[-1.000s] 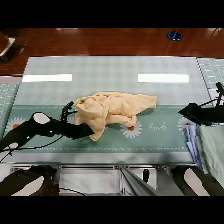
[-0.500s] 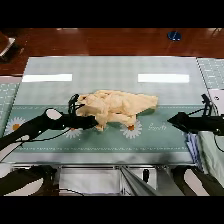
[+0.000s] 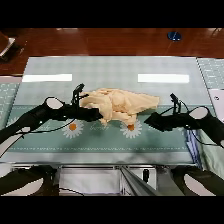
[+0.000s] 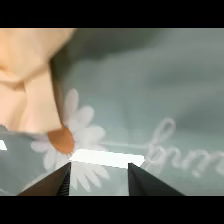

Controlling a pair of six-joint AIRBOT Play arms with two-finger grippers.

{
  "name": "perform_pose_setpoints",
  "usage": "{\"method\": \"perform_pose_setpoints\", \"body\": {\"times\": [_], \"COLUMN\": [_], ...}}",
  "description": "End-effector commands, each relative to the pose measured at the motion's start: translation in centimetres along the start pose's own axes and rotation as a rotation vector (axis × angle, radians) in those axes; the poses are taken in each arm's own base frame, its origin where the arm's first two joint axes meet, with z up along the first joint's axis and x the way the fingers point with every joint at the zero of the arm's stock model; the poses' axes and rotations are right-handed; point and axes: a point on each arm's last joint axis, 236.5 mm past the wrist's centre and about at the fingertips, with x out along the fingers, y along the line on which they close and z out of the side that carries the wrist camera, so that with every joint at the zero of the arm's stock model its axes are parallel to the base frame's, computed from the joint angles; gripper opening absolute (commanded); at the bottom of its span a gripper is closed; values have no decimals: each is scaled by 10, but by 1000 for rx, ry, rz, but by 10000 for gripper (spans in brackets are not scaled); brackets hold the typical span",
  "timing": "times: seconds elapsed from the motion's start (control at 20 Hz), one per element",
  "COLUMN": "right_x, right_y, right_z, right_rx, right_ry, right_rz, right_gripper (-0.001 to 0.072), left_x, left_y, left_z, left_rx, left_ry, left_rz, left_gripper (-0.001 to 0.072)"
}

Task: Fold the shirts.

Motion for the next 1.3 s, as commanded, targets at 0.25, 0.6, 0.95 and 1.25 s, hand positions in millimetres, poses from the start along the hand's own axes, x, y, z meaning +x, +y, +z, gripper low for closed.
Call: {"method": "perform_pose_setpoints", "body": {"times": [0.25, 0.6, 0.95, 1.25], "right_x": [70, 43, -253, -423], "right_y": [51, 131, 298, 321], "right_z": [7, 23, 115, 12], "right_rx": [-71, -340, -707, -969], "right_ry": [168, 197, -476, -828], "right_rz": [21, 152, 304, 148], "right_gripper": [398, 19, 18, 19], "left_x": [-8, -64, -394, -558], "left_y": [-2, -22, -125, -215], "left_z": [0, 62, 181, 97], "left_rx": [-17, 27, 271, 507], "left_ry": [25, -173, -1036, -1482], "left_rz": [-26, -60, -20, 181], "left_gripper": [24, 24, 24, 24]}}
